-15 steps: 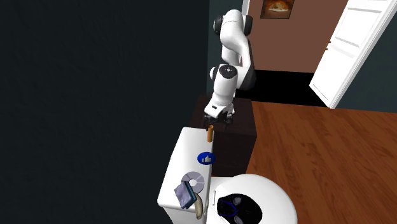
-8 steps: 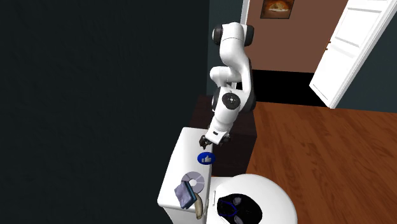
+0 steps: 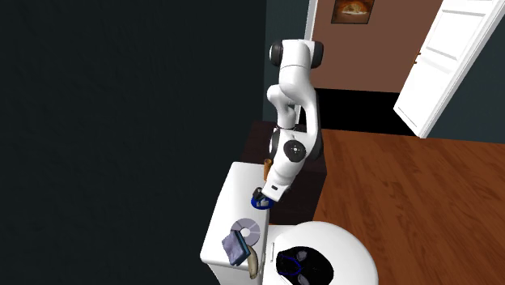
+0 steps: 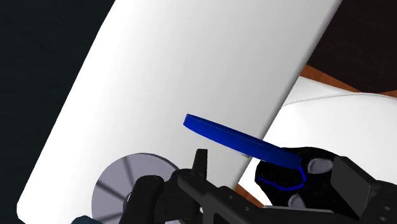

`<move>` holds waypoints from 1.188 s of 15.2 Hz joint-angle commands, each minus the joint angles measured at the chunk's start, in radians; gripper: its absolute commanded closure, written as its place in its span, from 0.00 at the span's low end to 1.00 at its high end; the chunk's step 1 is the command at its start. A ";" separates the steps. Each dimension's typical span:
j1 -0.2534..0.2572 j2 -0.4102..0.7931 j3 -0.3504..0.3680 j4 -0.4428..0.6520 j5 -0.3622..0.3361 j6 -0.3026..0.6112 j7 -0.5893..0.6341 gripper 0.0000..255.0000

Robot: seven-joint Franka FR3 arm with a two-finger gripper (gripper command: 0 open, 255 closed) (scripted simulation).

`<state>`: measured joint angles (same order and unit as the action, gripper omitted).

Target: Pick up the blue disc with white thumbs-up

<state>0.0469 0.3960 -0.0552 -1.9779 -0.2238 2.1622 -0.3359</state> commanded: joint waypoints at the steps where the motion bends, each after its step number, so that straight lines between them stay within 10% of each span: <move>1: -0.001 0.019 -0.001 -0.001 -0.002 0.020 0.004 0.00; 3: -0.001 0.024 -0.001 -0.002 -0.003 0.026 0.005 0.00; 4: -0.002 0.026 -0.001 0.001 -0.002 0.026 0.003 1.00; 18: 0.000 -0.021 0.001 0.006 0.002 -0.026 -0.006 1.00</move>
<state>0.0467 0.3880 -0.0548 -1.9696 -0.2222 2.1470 -0.3397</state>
